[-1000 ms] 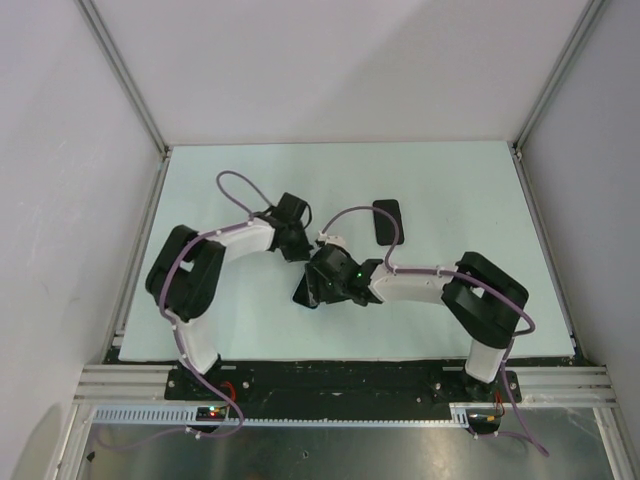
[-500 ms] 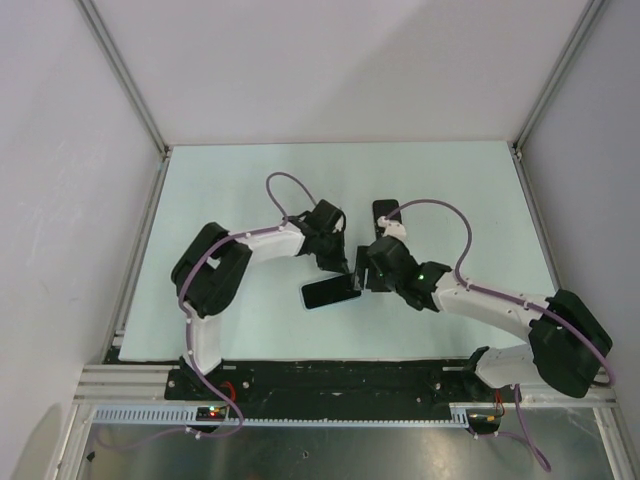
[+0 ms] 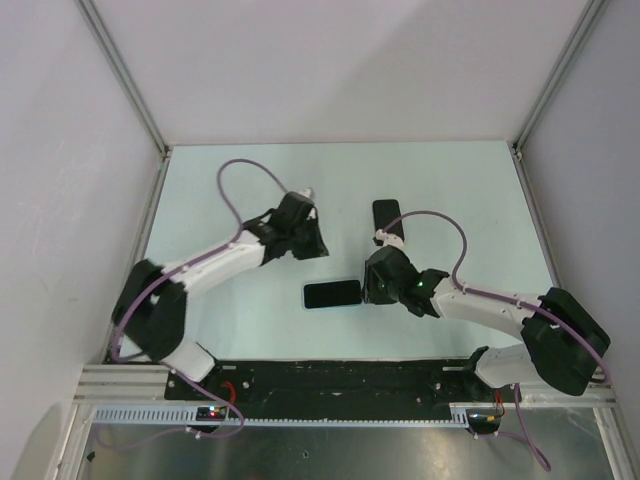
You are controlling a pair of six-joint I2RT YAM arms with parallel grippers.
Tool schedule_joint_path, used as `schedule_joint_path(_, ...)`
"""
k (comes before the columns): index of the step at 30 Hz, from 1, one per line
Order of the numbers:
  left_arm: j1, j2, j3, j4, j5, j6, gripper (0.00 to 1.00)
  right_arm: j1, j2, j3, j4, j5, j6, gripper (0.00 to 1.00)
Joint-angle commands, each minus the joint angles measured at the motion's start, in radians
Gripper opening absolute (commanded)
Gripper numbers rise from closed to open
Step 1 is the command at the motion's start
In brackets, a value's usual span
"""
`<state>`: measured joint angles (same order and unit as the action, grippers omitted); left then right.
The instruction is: Put the phone into the phone case
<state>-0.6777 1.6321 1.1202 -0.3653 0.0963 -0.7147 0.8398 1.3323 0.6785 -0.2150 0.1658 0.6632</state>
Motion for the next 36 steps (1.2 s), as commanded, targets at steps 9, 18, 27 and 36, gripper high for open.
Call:
schedule_joint_path(9,0.052,-0.246,-0.351,0.004,-0.179,-0.044,0.14,0.038,0.088,0.005,0.092,-0.036,0.042,0.32)
schedule_joint_path(18,0.032,-0.238,-0.409,0.064,-0.136,-0.072,0.12,0.048,0.114,0.018,0.074,-0.005,0.041,0.25)
schedule_joint_path(27,0.005,-0.196,-0.424,0.099,-0.126,-0.087,0.09,0.077,0.164,0.063,0.032,0.039,0.042,0.2)
schedule_joint_path(36,-0.006,-0.158,-0.41,0.118,-0.108,-0.087,0.08,0.107,0.231,0.121,-0.013,0.071,0.033,0.12)
